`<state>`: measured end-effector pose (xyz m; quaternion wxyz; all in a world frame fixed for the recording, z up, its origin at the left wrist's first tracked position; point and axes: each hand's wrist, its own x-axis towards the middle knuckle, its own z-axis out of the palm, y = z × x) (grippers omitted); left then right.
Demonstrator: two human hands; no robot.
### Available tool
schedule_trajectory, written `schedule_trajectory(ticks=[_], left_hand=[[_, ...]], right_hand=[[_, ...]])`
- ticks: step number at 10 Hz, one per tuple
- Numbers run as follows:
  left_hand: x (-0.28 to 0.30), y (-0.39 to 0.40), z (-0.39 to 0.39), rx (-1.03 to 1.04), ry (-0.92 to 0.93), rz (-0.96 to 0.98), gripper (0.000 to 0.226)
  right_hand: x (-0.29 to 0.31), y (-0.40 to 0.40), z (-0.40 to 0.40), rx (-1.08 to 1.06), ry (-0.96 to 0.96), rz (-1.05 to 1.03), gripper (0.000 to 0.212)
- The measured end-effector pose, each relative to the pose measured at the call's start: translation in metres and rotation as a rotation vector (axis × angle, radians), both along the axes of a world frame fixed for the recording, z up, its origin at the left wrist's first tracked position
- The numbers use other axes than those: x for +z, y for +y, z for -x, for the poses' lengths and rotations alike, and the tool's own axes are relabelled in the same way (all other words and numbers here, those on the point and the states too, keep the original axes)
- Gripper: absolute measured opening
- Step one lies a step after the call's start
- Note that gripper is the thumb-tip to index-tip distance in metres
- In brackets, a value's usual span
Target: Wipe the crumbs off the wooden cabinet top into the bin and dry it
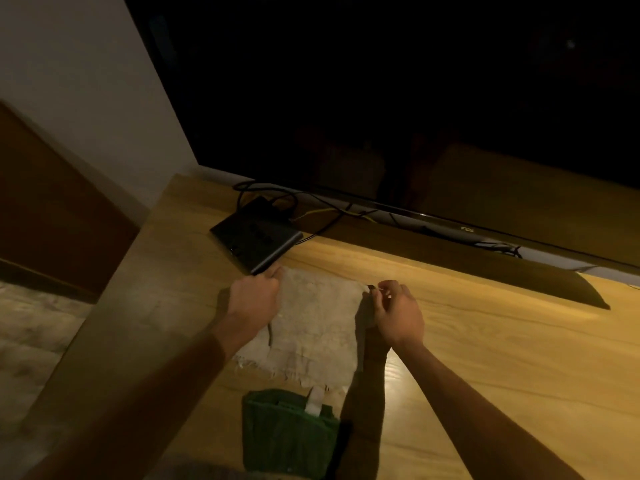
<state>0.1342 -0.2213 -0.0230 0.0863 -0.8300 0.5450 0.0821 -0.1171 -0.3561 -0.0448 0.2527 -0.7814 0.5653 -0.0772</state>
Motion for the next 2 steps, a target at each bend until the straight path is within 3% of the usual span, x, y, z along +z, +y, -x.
schedule_trajectory(ticks=[2], left_hand=[[0.044,0.014,0.025,-0.034,0.091,0.329,0.054]], right_hand=[[0.073,-0.003,0.041,0.083,-0.034,0.226,0.049]])
